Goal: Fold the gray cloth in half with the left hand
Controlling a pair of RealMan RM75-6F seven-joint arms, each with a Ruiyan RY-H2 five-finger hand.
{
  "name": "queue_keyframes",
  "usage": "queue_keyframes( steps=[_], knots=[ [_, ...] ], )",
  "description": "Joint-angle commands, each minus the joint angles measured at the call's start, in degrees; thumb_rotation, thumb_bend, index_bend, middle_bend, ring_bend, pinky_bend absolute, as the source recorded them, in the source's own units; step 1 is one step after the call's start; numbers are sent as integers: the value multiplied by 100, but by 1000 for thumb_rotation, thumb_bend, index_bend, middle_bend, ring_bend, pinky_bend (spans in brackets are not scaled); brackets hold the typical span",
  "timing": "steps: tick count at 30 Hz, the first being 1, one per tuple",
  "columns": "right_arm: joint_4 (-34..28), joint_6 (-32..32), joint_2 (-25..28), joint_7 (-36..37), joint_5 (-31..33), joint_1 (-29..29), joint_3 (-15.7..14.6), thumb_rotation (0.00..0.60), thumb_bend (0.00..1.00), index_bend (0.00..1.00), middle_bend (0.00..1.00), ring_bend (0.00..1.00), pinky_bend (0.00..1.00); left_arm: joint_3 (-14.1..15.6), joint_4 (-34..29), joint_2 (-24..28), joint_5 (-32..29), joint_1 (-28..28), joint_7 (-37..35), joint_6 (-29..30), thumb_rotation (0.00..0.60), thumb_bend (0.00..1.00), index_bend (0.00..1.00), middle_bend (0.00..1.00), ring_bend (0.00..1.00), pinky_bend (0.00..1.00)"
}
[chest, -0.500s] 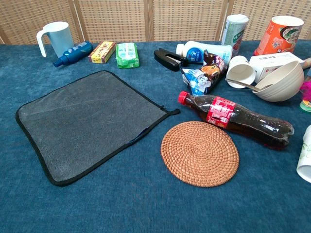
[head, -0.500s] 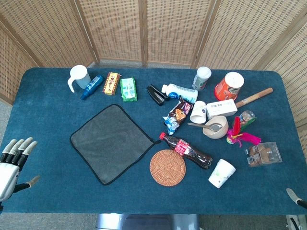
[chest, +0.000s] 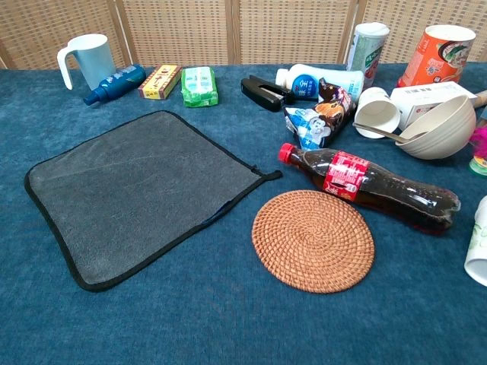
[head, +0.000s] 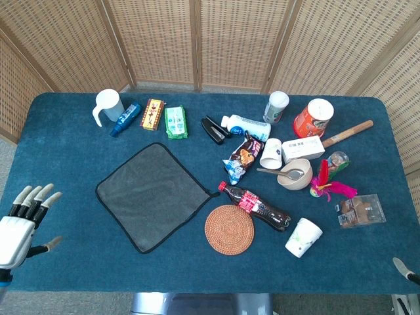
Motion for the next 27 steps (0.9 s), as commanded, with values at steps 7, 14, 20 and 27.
queue_keyframes(
  steps=[7,14,20,27],
  knots=[
    [7,-40,-21,-45,89,34,45,600,10,0,0,0,0,-611,-354,-1,-697,-1151,364,-1671,600,138,188,0,0,18],
    [174,-34,-159,-299,484,83,255,600,0,0,0,0,0,-1099,94,-654,-1190,-2286,959,-2982,600,138,203,0,0,2],
    [267,-323,-157,-424,601,185,234,600,0,0,0,0,0,-1256,439,-1019,-1475,-2794,1338,-3466,600,139,200,0,0,15],
    [280,-534,-179,-473,757,268,254,600,0,0,0,0,0,-1370,928,-1511,-1846,-3325,1591,-4016,600,139,204,0,0,17]
  ],
)
